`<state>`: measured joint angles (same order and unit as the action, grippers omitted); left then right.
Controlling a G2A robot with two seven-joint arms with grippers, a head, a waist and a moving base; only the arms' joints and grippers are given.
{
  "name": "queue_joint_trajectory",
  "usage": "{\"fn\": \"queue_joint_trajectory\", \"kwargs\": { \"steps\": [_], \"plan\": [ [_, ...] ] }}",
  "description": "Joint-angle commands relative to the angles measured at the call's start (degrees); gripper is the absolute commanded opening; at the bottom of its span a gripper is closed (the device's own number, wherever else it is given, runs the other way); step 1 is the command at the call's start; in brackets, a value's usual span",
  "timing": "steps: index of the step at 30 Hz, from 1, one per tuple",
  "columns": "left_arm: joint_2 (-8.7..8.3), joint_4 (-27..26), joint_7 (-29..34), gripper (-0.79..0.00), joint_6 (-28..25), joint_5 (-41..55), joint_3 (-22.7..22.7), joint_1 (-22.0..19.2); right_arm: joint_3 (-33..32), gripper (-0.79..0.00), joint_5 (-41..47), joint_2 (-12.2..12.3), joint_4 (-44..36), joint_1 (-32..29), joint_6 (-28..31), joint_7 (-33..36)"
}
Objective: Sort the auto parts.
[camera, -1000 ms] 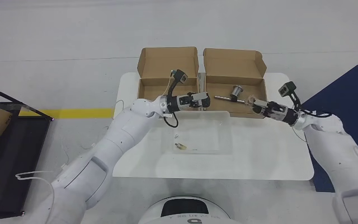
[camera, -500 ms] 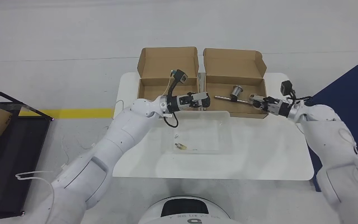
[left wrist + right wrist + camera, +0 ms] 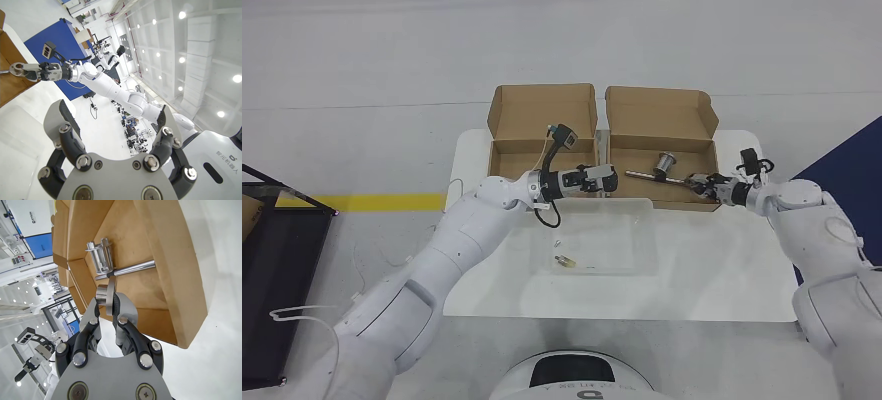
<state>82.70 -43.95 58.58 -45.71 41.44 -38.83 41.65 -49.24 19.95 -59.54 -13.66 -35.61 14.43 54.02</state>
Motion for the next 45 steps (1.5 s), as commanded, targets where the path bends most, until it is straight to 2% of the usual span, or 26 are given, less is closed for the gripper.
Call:
{"fn": "queue_joint_trajectory", "kwargs": {
  "steps": [1, 7, 10, 13, 18, 21, 23, 24, 25, 27, 30, 34, 38, 40, 43, 45],
  "plan": [
    [0.0, 0.0, 0.0, 0.0, 0.0, 0.0, 0.0, 0.0, -0.03, -0.662, -0.25, -0.25, 0.36, 0.24, 0.04, 0.06],
    [0.0, 0.0, 0.0, 0.0, 0.0, 0.0, 0.0, 0.0, -0.18, -0.505, -1.19, -0.73, 1.02, 0.89, -0.16, 0.13],
    [0.0, 0.0, 0.0, 0.0, 0.0, 0.0, 0.0, 0.0, -0.71, -0.526, -0.71, -0.83, 0.65, 0.99, 2.04, 0.94],
    [0.0, 0.0, 0.0, 0.0, 0.0, 0.0, 0.0, 0.0, -2.54, -0.533, 2.63, -0.55, -0.05, 0.65, 8.31, 4.92],
    [0.0, 0.0, 0.0, 0.0, 0.0, 0.0, 0.0, 0.0, -6.94, -0.499, 10.73, 0.59, -2.47, -1.2, 22.42, 13.4],
    [0.0, 0.0, 0.0, 0.0, 0.0, 0.0, 0.0, 0.0, -9.16, -0.471, 14.37, 1.89, -10.07, -4.48, 23.81, 12.03],
    [0.0, 0.0, 0.0, 0.0, 0.0, 0.0, 0.0, 0.0, -10.87, -0.428, 15.71, 3.41, -17.09, -7.86, 25.05, 10.8],
    [0.0, 0.0, 0.0, 0.0, 0.0, 0.0, 0.0, 0.0, -11.94, -0.345, 16.36, 4.26, -21.0, -9.75, 25.86, 9.99],
    [0.0, 0.0, 0.0, 0.0, 0.0, 0.0, 0.0, 0.0, -12.93, -0.172, 16.51, 5.14, -24.56, -11.76, 26.46, 9.4],
    [0.0, 0.0, 0.0, 0.0, 0.0, 0.0, 0.0, 0.0, -14.79, 0.0, 16.58, 6.83, -32.33, -15.71, 27.11, 8.75],
    [0.0, 0.0, 0.0, 0.0, 0.0, 0.0, 0.0, 0.0, -17.21, 0.0, 16.93, 8.81, -40.96, -20.57, 27.92, 7.93],
    [-0.06, 0.0, -0.1, 0.0, 0.11, -0.61, 0.01, -0.01, -17.21, 0.0, 16.93, 8.81, -40.96, -20.57, 27.92, 7.93],
    [-2.53, -1.16, -4.89, 0.0, -2.14, -9.47, -3.95, 0.79, -17.21, 0.0, 16.93, 8.81, -40.96, -20.57, 27.92, 7.93],
    [-4.57, -2.28, -9.22, 0.0, -2.79, -20.91, -6.35, 1.43, -17.21, 0.0, 16.93, 8.81, -40.96, -20.57, 27.92, 7.93],
    [-7.88, -10.15, -15.69, 0.0, 2.25, -36.39, -11.03, 5.35, -17.21, 0.0, 16.93, 8.81, -40.96, -20.57, 27.92, 7.93],
    [-10.14, -19.46, -17.85, 0.0, 7.12, -43.94, -14.96, 10.33, -17.21, 0.0, 16.93, 8.81, -40.96, -20.57, 27.92, 7.93]
  ]
}}
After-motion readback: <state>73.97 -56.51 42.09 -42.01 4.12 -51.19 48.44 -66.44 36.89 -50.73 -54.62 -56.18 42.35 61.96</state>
